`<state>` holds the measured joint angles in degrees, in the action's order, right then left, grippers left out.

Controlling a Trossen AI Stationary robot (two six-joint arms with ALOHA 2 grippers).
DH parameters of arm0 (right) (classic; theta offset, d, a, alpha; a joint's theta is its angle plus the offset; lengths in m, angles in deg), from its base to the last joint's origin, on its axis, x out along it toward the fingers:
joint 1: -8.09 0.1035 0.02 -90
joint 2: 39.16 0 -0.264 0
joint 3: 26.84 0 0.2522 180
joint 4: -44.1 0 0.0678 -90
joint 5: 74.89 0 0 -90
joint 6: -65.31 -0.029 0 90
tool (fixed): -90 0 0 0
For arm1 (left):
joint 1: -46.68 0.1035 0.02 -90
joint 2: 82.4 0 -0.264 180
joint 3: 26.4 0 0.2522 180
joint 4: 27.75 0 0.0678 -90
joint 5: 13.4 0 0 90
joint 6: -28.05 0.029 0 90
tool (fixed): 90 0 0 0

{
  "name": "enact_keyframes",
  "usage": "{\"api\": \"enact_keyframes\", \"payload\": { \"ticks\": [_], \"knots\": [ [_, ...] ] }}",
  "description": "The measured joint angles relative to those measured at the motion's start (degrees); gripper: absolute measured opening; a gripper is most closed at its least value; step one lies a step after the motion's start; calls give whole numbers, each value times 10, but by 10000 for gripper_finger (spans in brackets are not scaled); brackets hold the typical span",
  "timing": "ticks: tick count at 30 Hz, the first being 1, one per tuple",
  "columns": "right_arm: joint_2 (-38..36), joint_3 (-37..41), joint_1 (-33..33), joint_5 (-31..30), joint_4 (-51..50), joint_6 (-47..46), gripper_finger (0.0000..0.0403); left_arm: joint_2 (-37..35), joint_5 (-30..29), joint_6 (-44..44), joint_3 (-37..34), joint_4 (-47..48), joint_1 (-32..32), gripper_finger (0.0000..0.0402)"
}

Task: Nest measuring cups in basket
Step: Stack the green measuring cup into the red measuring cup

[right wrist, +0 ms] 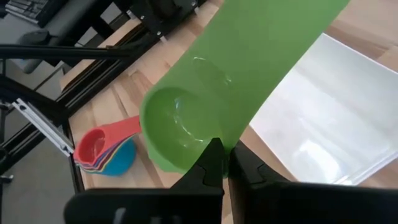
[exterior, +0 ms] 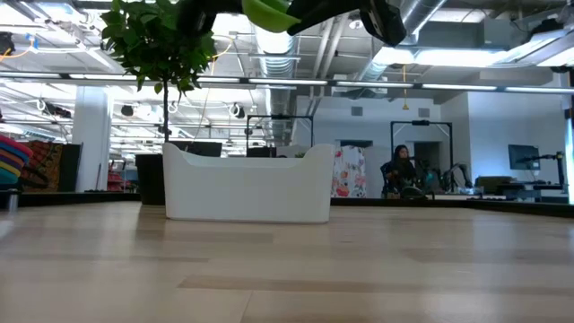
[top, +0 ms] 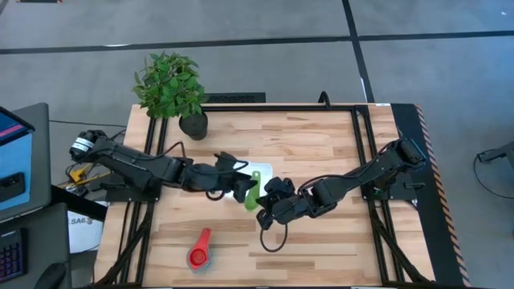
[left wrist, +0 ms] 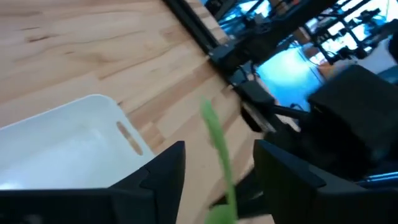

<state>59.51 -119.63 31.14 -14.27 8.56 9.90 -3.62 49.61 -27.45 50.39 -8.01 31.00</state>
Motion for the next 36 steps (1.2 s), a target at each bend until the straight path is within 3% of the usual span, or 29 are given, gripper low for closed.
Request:
{"api": "enact_keyframes", "payload": {
  "ticks": [5, 11, 17, 20, 23, 28, 36],
  "knots": [
    [0, 0, 0, 0, 2, 3, 11, 0, 12, -3, 0, 20, 16, 125],
    [0, 1, 0, 2, 4, 4, 20, 0, 57, 13, 0, 14, 30, 19],
    [0, 1, -8, 38, 8, 4, 56, -5, 139, 33, 1, 24, 41, 3],
    [-1, 0, -2, 47, 14, 4, 84, -18, 183, 29, -2, 72, 34, 2],
    [-5, 0, 11, 55, 11, 0, 113, -39, 188, -4, -2, 125, -7, 1],
    [-6, 0, 30, 54, 9, -39, 152, -61, 143, -124, -50, 130, -123, 1],
    [-6, 0, 34, 42, 8, -74, 165, -89, 53, -321, -134, 122, -264, 0]
  ]
}}
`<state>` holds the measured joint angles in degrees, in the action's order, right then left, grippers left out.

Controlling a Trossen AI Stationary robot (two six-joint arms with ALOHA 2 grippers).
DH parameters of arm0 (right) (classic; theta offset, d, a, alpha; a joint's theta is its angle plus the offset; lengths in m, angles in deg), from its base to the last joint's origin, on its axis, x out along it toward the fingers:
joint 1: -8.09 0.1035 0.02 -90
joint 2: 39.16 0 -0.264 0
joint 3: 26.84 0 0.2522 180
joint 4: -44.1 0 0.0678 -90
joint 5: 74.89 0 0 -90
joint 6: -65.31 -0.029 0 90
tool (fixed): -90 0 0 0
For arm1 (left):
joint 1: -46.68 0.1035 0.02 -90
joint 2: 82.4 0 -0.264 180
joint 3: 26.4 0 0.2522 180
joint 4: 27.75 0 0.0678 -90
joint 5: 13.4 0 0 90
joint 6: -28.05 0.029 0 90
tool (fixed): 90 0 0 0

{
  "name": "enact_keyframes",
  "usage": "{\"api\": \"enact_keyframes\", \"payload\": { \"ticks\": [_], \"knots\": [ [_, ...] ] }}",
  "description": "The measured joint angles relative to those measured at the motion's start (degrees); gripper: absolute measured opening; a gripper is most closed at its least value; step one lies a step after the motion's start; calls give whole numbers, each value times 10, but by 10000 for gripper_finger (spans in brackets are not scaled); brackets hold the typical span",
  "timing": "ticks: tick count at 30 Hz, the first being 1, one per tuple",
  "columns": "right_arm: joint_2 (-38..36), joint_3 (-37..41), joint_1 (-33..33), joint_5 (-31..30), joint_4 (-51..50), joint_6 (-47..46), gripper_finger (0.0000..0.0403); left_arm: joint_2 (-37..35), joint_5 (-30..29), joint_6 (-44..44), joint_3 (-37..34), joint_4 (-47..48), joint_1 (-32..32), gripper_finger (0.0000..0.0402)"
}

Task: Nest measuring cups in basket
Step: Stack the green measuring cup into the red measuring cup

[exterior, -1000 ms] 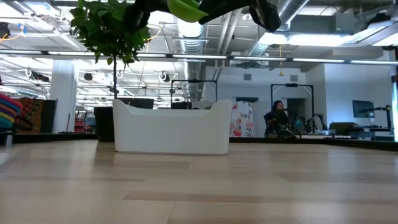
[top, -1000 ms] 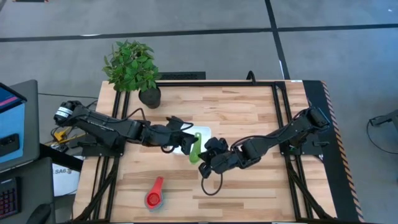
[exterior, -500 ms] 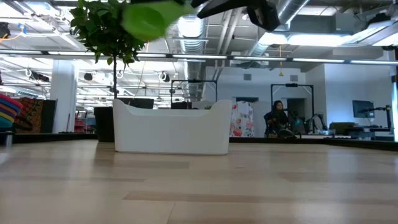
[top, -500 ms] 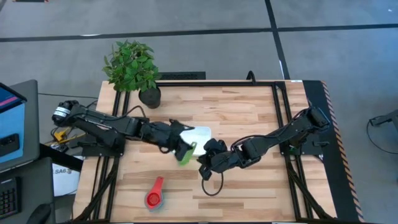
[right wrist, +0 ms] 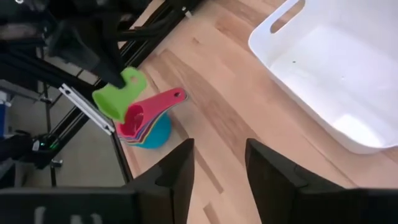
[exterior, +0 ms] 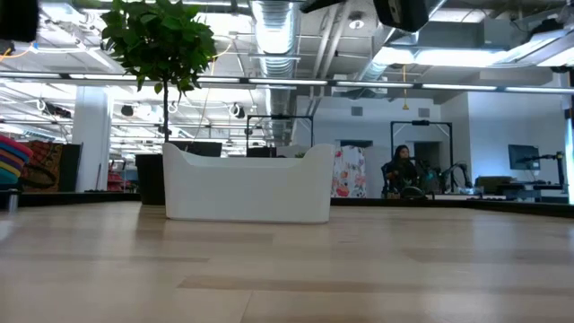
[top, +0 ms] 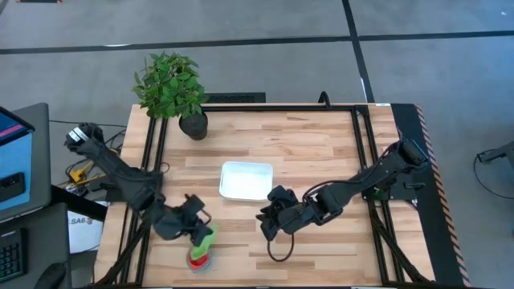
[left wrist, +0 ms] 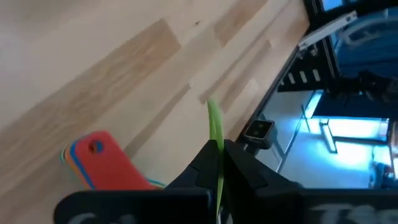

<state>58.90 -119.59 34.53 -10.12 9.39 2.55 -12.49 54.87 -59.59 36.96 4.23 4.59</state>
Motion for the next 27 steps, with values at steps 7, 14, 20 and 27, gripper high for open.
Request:
{"api": "enact_keyframes", "payload": {
  "ticks": [7, 14, 20, 27],
  "knots": [
    [0, 0, -19, 26, -2, 2, 150, 4, -99, -67, -70, -108, -54, 0],
    [0, 0, -29, 56, -2, 10, 144, 5, -148, -96, -88, -103, -102, 0],
    [0, 0, -37, 73, -3, 13, 149, 5, -174, -89, -88, -87, -121, 4],
    [0, 0, -41, 73, -4, 13, 153, 34, -171, -105, -87, -93, -128, 12]
  ]
}}
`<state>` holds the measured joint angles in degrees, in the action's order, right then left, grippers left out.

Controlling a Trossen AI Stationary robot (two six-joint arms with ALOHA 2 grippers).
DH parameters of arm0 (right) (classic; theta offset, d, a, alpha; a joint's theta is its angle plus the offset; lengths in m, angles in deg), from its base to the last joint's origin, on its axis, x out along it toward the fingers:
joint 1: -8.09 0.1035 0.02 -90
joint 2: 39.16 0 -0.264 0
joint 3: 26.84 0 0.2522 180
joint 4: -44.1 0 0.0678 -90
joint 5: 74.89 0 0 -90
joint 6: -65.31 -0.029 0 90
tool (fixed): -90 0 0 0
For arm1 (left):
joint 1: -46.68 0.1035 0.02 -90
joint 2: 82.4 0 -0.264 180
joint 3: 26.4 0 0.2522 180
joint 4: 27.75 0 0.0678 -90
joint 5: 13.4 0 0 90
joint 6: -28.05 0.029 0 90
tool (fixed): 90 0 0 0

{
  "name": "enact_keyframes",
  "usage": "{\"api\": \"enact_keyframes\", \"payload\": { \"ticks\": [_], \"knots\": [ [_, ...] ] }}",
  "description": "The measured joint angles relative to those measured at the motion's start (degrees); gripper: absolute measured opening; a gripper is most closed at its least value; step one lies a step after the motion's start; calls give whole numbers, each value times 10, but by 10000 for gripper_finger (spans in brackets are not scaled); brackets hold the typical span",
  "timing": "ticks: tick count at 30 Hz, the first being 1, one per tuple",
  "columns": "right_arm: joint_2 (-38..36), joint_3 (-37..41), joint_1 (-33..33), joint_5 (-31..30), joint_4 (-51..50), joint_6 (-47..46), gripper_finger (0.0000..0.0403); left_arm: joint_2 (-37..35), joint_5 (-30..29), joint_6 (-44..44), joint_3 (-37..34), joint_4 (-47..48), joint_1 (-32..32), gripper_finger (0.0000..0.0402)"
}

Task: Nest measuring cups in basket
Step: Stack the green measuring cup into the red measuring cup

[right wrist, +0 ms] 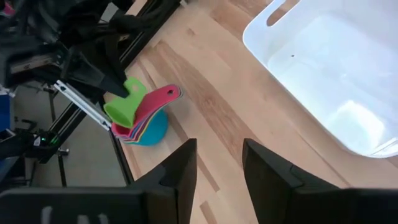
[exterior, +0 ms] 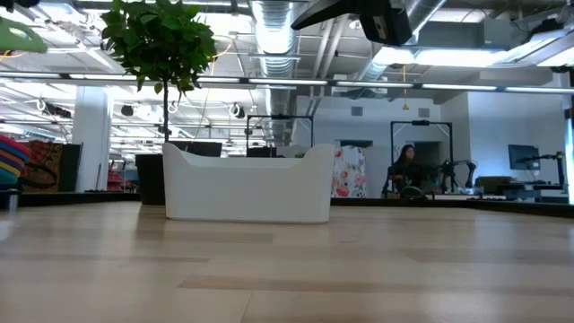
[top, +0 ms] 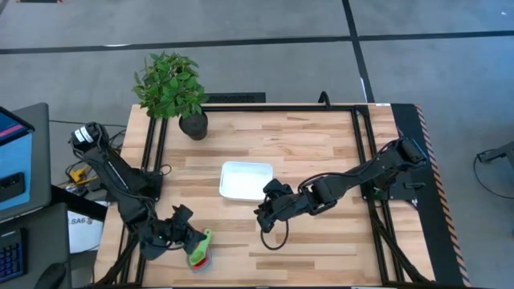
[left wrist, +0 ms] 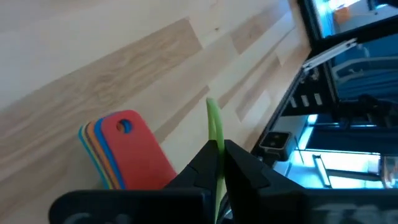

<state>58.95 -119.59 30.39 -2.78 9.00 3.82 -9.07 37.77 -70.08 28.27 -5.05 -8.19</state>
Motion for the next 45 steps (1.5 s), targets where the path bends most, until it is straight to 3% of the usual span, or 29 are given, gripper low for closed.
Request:
{"api": "enact_keyframes", "payload": {
  "ticks": [15, 30, 45],
  "knots": [
    [0, 0, -7, 34, 0, -14, 165, 8, 41, -1, 0, 23, -2, 14],
    [0, 0, -6, 47, 2, -25, 162, 6, 66, -65, 2, 64, -5, 14],
    [0, 0, -6, 46, 4, -25, 164, -30, 96, -12, 6, 77, -4, 14]
  ]
}}
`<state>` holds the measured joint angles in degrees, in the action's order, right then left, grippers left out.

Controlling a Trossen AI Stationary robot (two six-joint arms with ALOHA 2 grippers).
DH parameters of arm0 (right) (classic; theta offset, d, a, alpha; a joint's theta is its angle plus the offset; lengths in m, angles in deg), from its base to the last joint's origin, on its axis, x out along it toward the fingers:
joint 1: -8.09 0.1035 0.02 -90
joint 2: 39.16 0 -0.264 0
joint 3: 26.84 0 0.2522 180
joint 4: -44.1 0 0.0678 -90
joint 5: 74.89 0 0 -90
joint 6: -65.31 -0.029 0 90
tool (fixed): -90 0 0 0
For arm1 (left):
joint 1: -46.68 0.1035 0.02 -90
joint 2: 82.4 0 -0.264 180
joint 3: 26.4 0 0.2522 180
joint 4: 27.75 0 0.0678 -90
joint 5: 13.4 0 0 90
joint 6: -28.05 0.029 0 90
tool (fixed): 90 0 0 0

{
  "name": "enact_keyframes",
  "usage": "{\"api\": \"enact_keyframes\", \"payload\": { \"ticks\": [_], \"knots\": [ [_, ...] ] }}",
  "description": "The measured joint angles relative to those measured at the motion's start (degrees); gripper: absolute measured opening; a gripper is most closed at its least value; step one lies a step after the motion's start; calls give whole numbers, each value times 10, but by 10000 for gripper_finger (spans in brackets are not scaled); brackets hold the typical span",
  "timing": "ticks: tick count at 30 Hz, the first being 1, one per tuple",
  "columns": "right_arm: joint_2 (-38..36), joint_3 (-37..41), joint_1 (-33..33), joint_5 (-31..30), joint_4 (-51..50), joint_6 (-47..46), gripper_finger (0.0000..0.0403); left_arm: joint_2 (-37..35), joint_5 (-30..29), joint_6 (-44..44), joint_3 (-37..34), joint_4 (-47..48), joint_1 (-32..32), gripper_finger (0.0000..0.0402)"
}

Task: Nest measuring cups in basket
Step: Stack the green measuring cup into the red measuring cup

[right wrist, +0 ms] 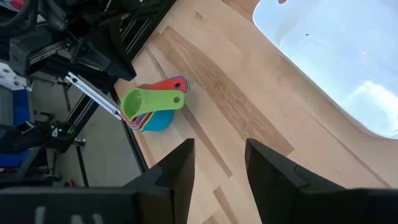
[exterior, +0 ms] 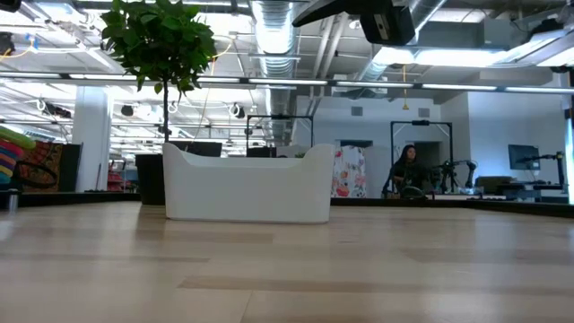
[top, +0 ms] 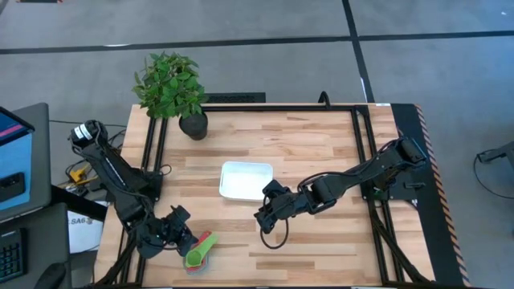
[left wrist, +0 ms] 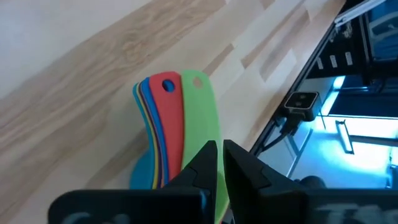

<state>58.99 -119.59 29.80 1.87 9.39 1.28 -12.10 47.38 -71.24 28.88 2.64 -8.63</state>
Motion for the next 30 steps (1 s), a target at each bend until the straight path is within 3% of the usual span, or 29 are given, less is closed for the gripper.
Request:
{"api": "enact_keyframes", "payload": {
  "ticks": [5, 9, 16, 23, 30],
  "knots": [
    [3, -1, 7, 8, 12, 5, 164, 0, 1, 12, 0, 12, 0, 14],
    [42, 0, 16, 45, 29, 16, 158, 0, 14, 3, 0, 76, 1, 14],
    [104, -1, 0, 120, 144, 25, 129, -3, 64, -8, 0, 133, 26, 14],
    [163, -64, -9, 168, 157, 30, 93, -3, 92, 9, 0, 153, 33, 13],
    [249, -178, -1, 194, 107, 46, 71, -3, 122, 10, 0, 184, 33, 13]
  ]
}}
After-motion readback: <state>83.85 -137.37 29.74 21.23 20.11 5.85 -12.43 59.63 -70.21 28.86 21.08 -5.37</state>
